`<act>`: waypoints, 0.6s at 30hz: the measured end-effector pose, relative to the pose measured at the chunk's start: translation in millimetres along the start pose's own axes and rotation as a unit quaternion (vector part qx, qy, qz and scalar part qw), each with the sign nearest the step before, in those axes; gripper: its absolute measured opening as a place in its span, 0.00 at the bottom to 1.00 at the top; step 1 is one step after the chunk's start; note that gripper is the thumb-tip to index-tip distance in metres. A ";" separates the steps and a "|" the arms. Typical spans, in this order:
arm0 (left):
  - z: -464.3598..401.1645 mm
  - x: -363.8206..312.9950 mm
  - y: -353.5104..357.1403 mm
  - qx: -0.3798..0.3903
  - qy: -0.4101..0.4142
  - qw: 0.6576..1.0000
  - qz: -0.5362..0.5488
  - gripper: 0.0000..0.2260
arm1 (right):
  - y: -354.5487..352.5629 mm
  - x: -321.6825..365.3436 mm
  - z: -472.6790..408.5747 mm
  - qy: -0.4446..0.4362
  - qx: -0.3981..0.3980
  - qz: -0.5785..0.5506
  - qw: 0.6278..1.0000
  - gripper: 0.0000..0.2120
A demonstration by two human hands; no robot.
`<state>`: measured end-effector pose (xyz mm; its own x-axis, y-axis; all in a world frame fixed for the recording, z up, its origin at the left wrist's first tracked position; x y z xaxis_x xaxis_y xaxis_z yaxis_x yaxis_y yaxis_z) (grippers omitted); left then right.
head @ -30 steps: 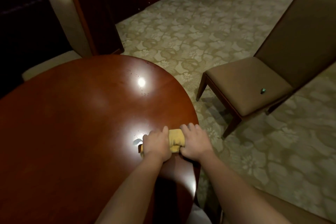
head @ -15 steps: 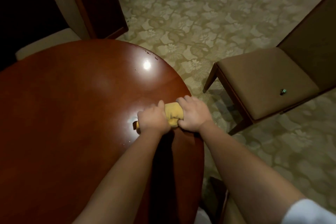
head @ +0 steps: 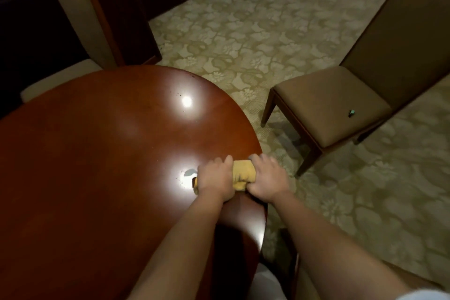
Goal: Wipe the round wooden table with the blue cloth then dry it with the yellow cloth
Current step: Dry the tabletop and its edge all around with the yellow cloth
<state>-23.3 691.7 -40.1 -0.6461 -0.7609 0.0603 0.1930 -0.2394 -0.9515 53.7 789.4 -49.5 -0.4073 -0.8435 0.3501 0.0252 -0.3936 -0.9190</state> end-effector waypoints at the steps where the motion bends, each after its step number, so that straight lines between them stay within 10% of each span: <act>1: 12.6 -2.9 3.0 0.002 0.015 1.000 -0.002 0.20 | 3.6 1.1 16.6 0.012 -0.001 -0.002 1.000 0.27; 18: 125.1 15.9 38.6 0.020 0.093 0.995 -0.036 0.18 | 48.3 55.4 136.6 0.053 -0.006 0.017 0.998 0.28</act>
<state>66.3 594.9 -38.2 -0.7837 -0.6173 0.0687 0.1675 -0.3165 -0.9337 157.0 673.8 -49.7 -0.5001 -0.8133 0.2974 0.0305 -0.3598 -0.9325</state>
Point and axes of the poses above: each hand's wrist, its own z-axis away from the middle knuckle, its own y-axis out of the palm, x = y × z, the point moved 7 cm from there along -z, towards the middle knuckle, and after that the axes turned 5 degrees about -y, right-handed, at the moved point
